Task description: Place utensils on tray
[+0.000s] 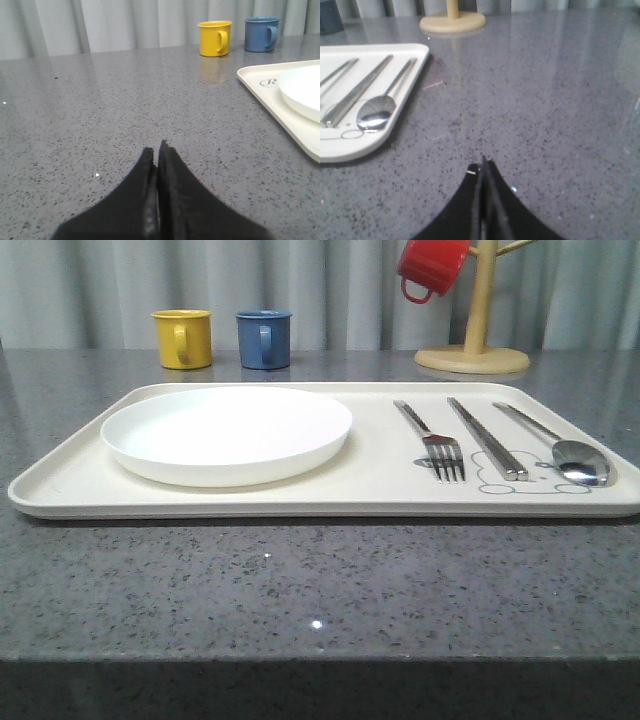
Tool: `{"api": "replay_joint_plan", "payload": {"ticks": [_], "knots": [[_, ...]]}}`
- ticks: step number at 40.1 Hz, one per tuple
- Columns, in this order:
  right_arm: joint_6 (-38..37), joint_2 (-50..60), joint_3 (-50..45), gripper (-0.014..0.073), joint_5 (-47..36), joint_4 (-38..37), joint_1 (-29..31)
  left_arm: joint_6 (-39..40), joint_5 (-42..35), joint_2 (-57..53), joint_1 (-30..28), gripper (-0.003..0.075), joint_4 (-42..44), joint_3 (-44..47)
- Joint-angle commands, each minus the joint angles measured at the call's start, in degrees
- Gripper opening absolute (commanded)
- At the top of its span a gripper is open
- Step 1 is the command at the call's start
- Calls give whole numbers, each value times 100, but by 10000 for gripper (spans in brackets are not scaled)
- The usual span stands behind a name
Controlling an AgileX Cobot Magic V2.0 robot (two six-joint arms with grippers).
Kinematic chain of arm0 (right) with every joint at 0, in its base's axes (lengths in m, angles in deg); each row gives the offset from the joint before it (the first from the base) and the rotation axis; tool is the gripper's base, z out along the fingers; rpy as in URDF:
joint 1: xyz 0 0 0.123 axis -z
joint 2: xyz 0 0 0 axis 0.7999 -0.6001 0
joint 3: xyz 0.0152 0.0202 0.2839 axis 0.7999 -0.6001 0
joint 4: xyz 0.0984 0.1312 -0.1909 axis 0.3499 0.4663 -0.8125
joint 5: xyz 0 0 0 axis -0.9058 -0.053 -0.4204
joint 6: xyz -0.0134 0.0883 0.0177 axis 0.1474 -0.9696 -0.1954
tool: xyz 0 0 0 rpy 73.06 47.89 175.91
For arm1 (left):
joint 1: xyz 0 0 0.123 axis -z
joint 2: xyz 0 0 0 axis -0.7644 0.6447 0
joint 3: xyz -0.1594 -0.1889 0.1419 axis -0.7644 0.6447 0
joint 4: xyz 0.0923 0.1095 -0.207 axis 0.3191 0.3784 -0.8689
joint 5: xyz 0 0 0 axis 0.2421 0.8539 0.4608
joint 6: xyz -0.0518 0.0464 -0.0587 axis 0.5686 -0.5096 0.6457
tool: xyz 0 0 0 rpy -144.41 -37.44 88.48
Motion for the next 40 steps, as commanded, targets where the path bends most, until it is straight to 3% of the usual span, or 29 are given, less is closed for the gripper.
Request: {"api": "replay_joint_plan", "payload": {"ticks": [1,40], "knots": [[17,109,-19,-69,-299,31,32,47,-508,-115,-2,-18,-15,-19],[17,104,-19,-69,-142,31,32,47,-508,-115,-2,-18,-15,-19]]}}
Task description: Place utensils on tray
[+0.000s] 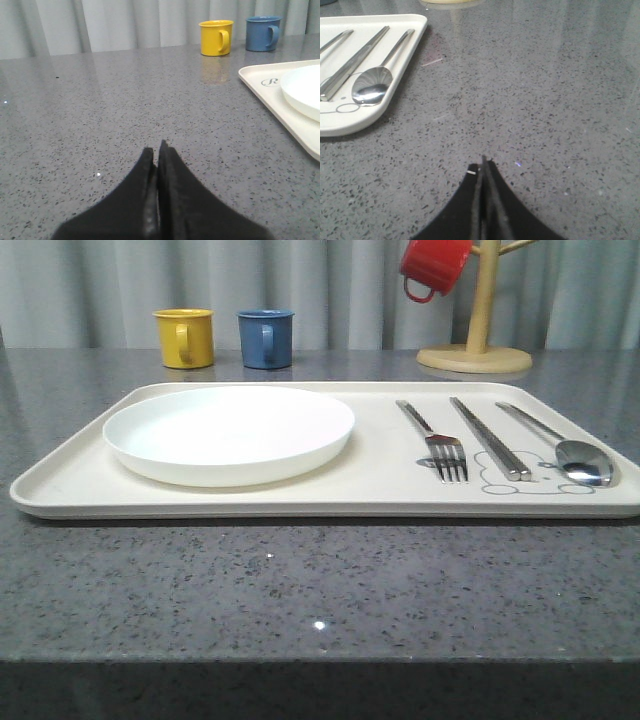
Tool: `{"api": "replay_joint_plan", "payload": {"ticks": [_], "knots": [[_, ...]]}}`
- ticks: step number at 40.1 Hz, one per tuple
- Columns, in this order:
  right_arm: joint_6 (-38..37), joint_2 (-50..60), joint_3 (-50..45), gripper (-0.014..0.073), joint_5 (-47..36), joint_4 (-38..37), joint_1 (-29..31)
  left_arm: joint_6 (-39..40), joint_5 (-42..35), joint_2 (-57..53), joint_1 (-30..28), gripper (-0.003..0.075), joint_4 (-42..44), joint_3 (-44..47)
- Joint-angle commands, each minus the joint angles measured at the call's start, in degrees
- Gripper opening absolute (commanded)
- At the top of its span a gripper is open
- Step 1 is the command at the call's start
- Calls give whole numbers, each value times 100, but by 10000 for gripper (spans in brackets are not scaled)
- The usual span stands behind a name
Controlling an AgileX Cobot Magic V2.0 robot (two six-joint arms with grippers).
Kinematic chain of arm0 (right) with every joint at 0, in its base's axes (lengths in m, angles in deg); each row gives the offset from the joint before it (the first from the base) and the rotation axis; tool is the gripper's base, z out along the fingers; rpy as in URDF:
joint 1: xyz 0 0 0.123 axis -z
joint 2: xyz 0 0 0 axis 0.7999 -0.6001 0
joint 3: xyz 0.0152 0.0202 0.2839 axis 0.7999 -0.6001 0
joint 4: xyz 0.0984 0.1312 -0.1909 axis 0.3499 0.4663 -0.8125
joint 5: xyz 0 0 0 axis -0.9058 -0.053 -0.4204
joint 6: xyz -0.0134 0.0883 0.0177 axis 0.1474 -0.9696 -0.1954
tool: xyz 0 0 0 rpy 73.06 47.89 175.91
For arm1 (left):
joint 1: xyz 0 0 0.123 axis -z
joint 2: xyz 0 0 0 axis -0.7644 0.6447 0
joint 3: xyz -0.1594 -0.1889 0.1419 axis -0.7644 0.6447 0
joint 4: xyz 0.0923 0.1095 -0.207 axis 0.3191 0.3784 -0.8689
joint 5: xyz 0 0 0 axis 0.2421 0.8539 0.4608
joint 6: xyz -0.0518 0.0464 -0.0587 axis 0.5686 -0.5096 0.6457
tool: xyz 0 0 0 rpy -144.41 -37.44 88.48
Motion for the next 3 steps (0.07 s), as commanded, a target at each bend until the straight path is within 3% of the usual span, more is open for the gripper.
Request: {"api": "replay_joint_plan", "payload": {"ticks": [1,3], "knots": [[17,104,6,-69,-415,18,32,47,-505,-115,-2,-18,-15,-19],[17,104,6,-69,-415,18,32,47,-505,-115,-2,-18,-15,-19]]}}
